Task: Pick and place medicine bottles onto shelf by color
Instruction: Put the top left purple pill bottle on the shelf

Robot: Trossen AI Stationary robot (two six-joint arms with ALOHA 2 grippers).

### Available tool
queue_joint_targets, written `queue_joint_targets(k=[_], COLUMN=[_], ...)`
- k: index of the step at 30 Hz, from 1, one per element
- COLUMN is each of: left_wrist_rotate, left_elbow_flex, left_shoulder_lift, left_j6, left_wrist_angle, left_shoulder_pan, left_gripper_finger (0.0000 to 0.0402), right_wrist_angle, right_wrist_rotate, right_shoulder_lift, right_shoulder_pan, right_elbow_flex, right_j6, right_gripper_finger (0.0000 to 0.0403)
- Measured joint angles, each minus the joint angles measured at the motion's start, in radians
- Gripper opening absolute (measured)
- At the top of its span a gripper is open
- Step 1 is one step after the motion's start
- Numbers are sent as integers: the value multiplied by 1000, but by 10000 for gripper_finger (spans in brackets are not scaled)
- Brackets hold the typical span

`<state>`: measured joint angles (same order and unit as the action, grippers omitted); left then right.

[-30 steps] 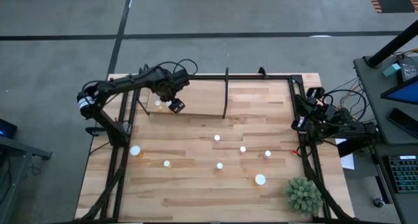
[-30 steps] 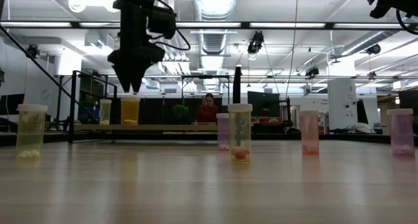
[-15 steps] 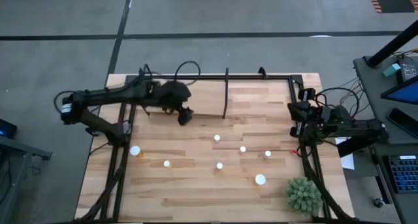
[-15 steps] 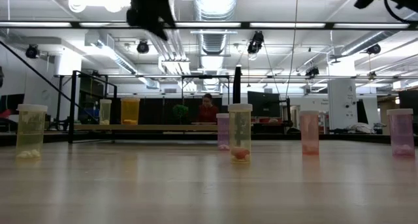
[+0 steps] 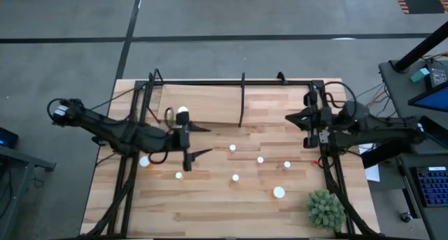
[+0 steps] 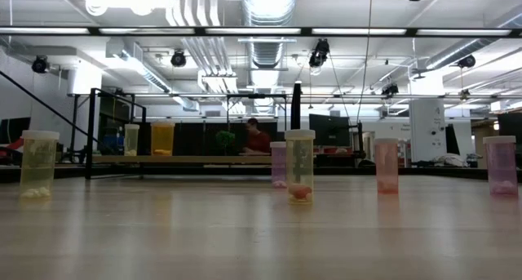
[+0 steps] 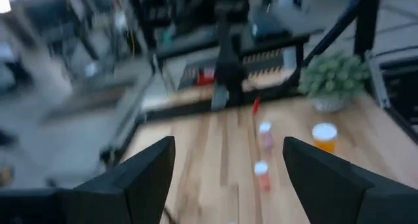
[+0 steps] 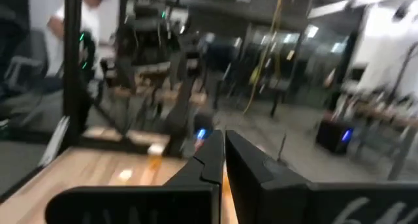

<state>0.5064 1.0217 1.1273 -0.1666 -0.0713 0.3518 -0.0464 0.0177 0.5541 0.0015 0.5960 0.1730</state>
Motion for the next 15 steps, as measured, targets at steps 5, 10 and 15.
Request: queue_joint_targets(k=[5,10,15], left_wrist_rotate=[2,1,1], left_elbow_flex=[-171,-345,-444], left_shoulder_lift=[-85,-153,-231], left_j6=[-91,-146,-238], left_wrist_angle=[288,536,702], left_shoulder_pan=[2,3,2], left_gripper_finger=[267,267,267], right_wrist_angle=[107,122,147], right_wrist_rotate=[0,7,41], right_shoulder_lift=[102,215,340], right_shoulder_pan=[58,129,166], right_elbow_flex=[83,111,162], right_j6=[-75,-127,-181], right_gripper_finger=[9,9,9])
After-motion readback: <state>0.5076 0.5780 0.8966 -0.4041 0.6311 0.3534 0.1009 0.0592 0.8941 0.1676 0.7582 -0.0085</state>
